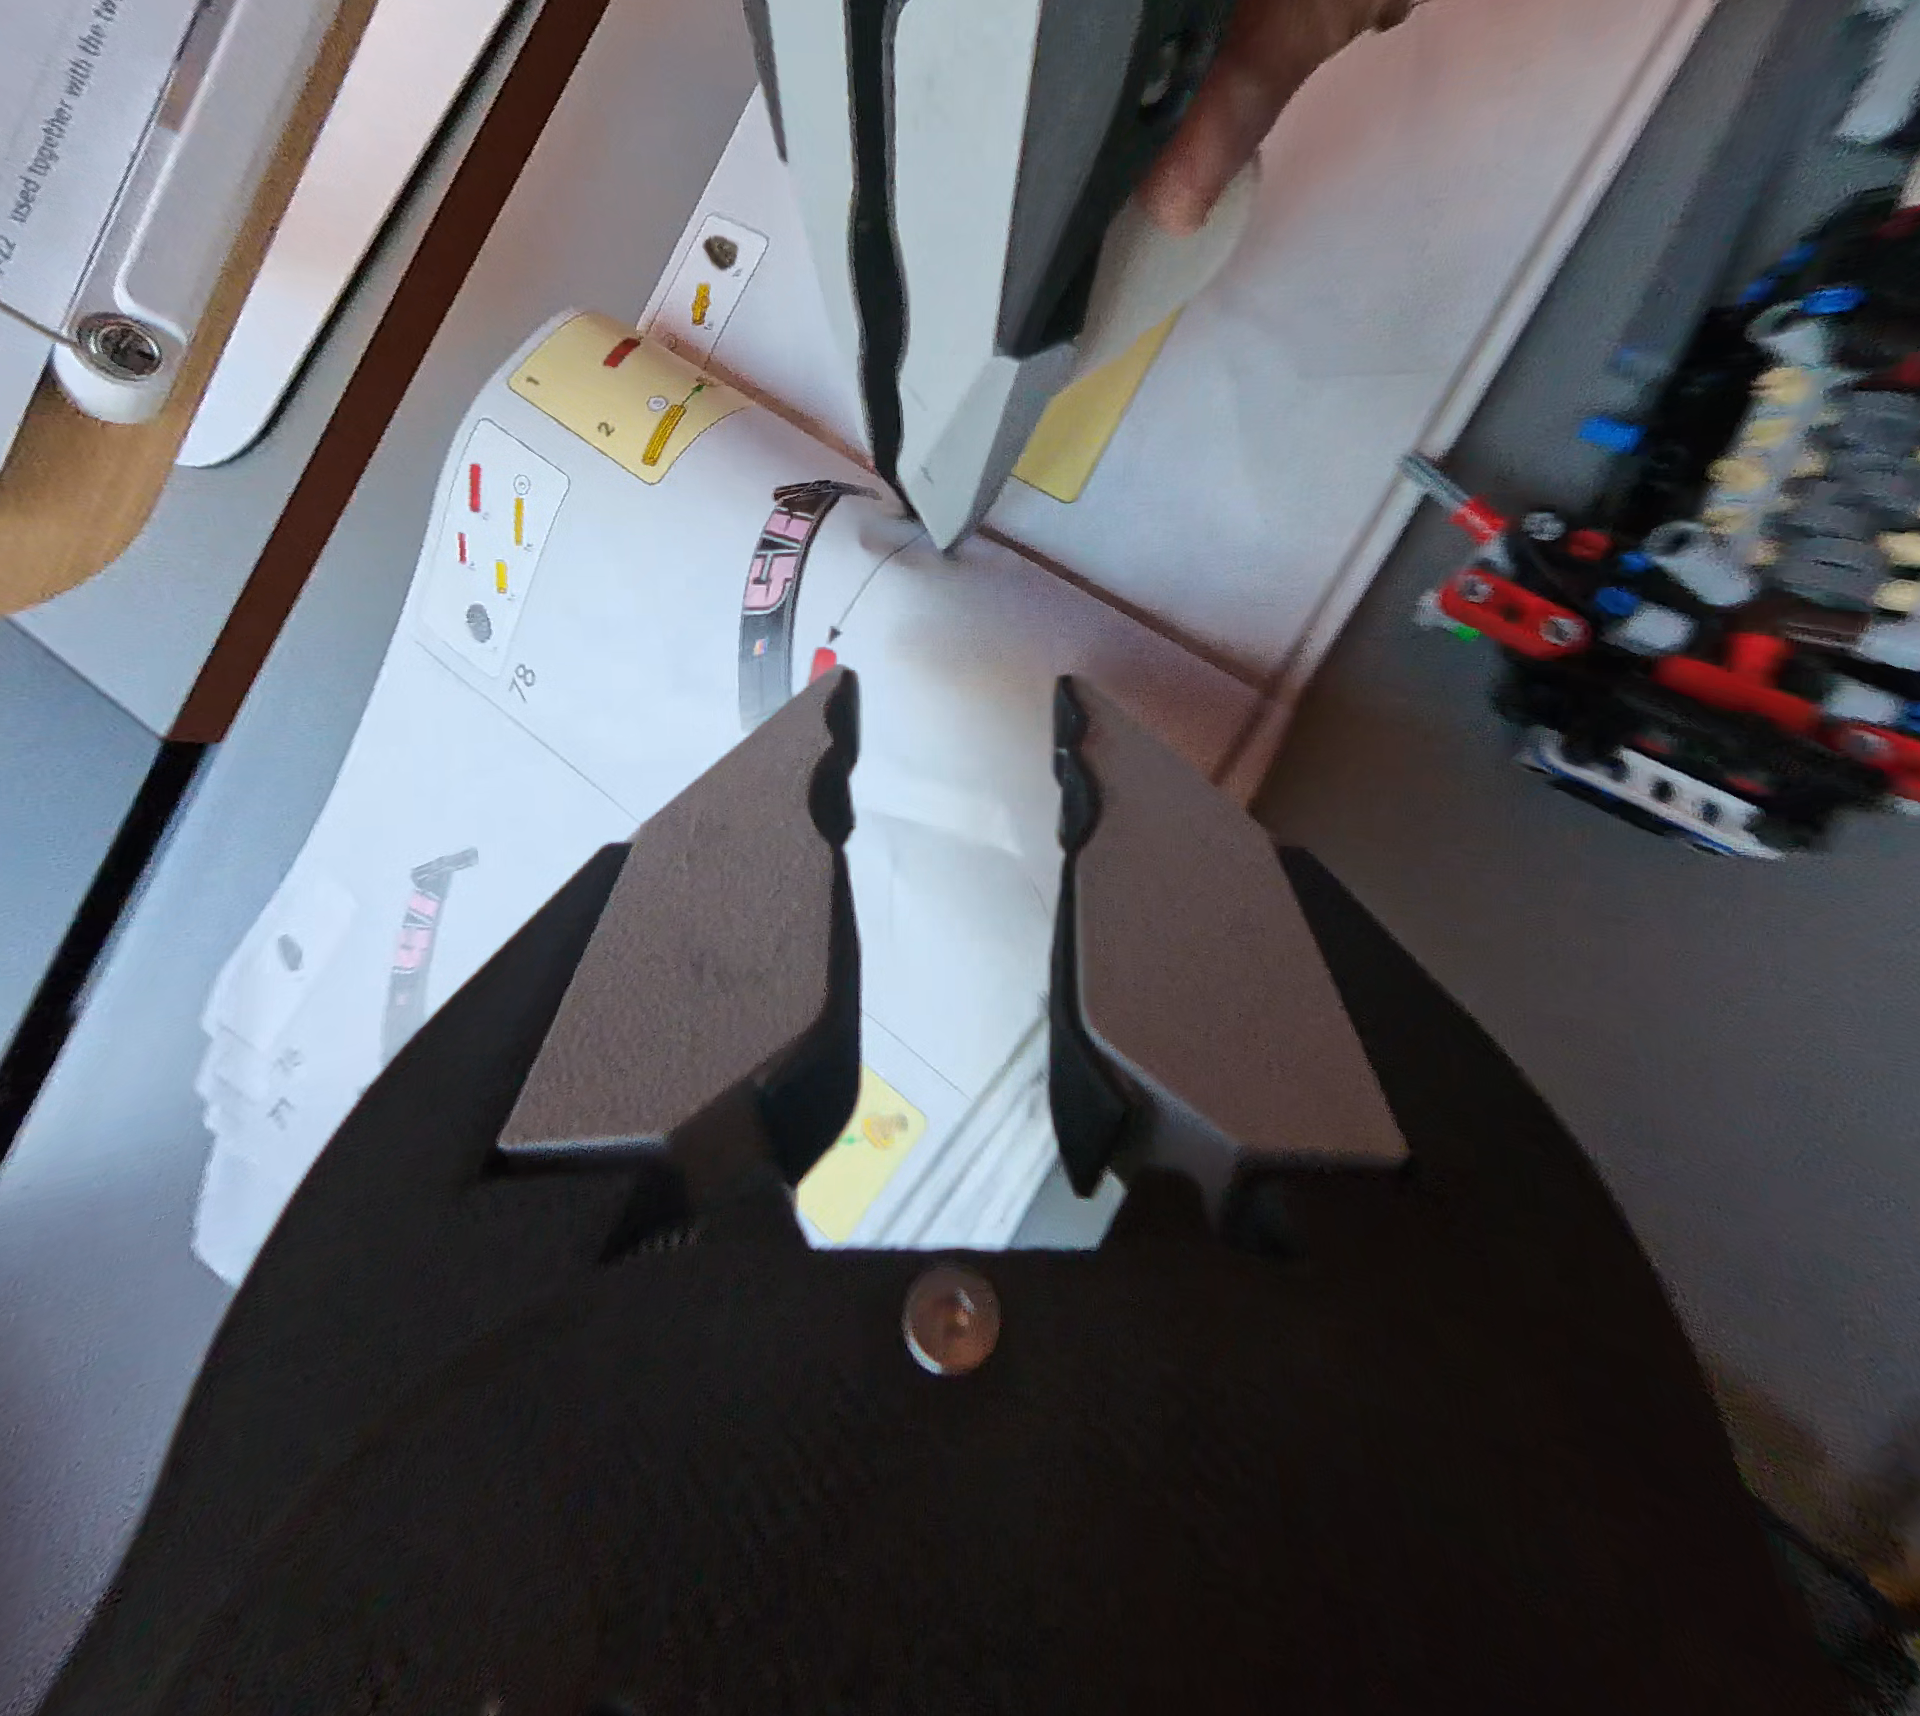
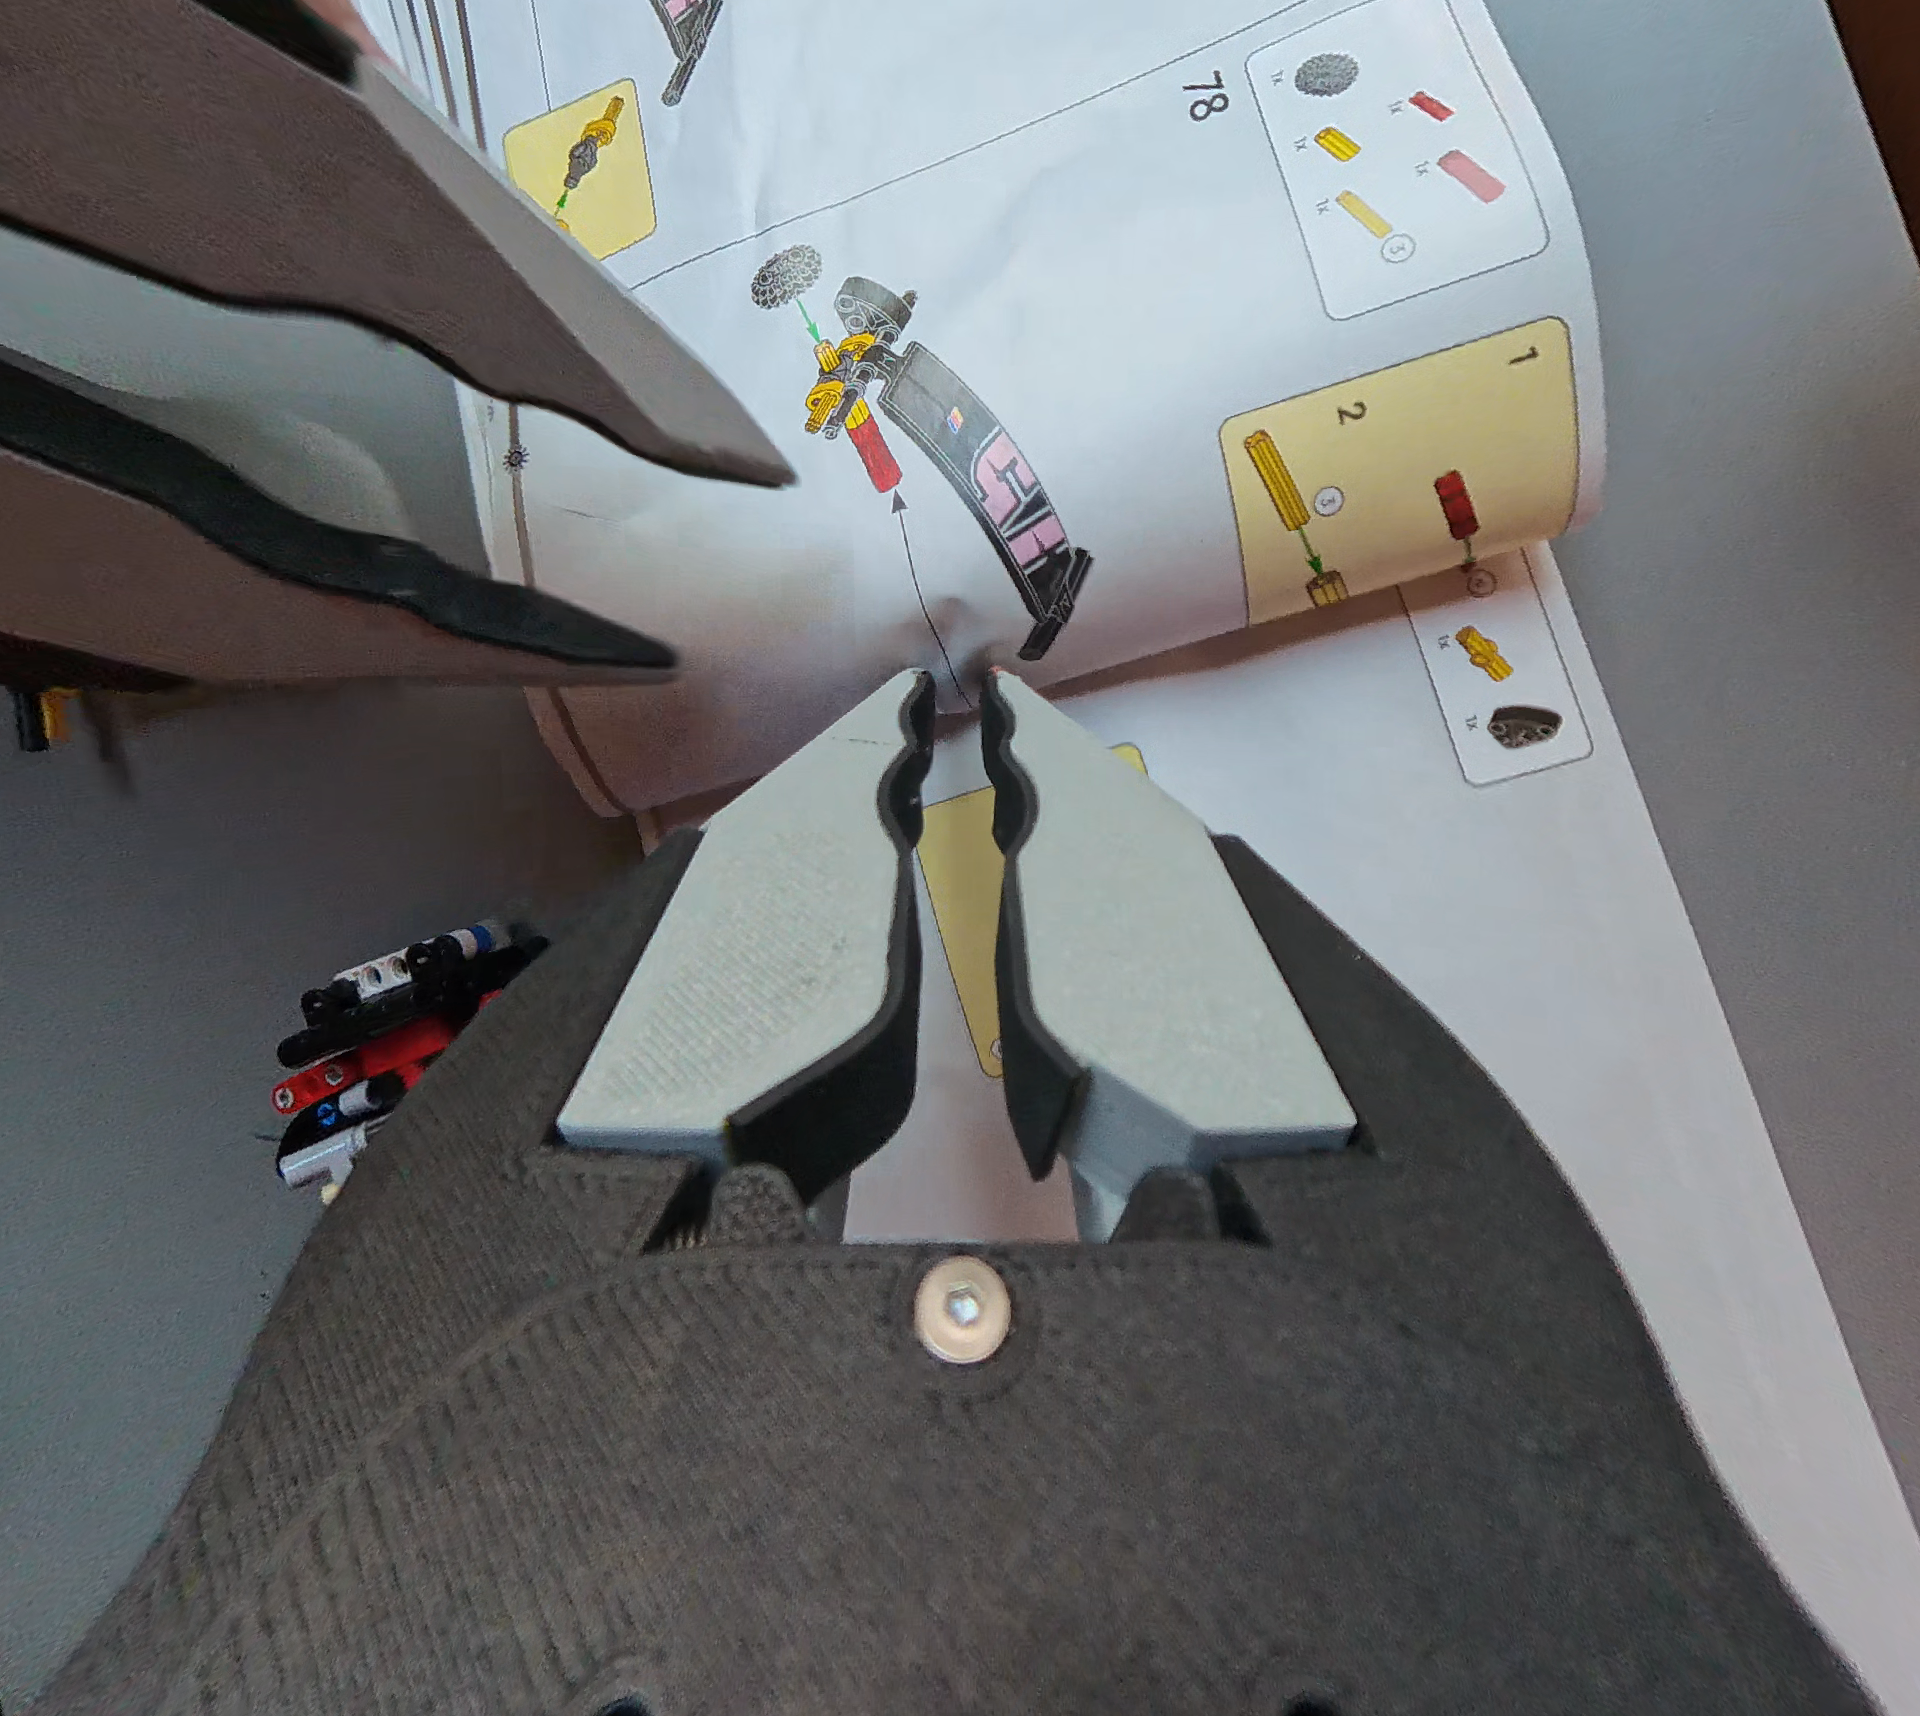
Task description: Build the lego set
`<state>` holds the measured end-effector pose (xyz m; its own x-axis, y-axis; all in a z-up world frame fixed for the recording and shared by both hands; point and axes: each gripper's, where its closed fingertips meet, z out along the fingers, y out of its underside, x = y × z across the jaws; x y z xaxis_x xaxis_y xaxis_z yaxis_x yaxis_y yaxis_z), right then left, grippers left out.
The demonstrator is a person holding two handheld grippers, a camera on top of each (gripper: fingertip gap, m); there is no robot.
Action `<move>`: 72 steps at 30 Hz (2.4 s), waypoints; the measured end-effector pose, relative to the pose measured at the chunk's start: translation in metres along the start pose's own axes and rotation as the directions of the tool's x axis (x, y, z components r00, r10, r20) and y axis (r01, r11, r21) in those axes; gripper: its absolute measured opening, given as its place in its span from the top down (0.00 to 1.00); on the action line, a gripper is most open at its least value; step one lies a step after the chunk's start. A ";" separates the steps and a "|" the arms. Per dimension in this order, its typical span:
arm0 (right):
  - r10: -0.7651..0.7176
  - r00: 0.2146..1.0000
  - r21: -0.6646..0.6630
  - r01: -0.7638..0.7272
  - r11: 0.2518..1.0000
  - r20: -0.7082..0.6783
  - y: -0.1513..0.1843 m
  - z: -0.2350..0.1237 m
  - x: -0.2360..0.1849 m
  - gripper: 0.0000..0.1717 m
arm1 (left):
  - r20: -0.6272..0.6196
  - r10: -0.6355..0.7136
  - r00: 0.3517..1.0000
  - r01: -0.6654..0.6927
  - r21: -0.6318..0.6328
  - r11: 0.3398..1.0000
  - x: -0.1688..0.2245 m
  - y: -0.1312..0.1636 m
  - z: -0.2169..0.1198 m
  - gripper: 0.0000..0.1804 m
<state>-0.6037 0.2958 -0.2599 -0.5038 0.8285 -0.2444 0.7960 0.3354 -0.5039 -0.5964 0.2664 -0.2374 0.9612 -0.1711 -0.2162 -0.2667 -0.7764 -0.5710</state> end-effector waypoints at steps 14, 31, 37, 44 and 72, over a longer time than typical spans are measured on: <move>-0.174 0.984 -0.211 0.161 0.964 -0.042 0.104 -0.081 -0.089 0.65 | 0.188 0.083 0.979 -0.051 -0.171 0.984 -0.018 0.043 0.019 1.00; -0.314 0.948 -0.172 0.301 0.938 -0.056 0.140 -0.100 -0.119 0.51 | 0.117 -0.113 0.987 0.113 0.002 0.994 -0.017 0.045 0.018 1.00; -0.297 0.953 -0.376 0.253 0.892 -0.064 0.176 -0.064 -0.107 0.53 | 0.066 -0.170 0.983 0.167 0.054 0.985 -0.017 0.045 0.018 1.00; -0.193 0.968 -0.433 0.107 0.895 -0.161 0.196 -0.064 -0.099 0.67 | 0.031 -0.159 0.987 0.156 0.089 0.984 -0.017 0.045 0.018 1.00; 0.467 0.870 0.065 -0.463 0.884 -0.156 0.017 -0.018 0.025 1.00 | 0.028 -0.142 0.989 0.143 -0.032 0.989 -0.028 0.066 0.006 1.00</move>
<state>-0.5967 0.3301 -0.2589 -0.0142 0.9477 -0.3189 0.9152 -0.1162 -0.3860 -0.6413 0.2232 -0.2738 0.9870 -0.0416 -0.1551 -0.1239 -0.8121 -0.5703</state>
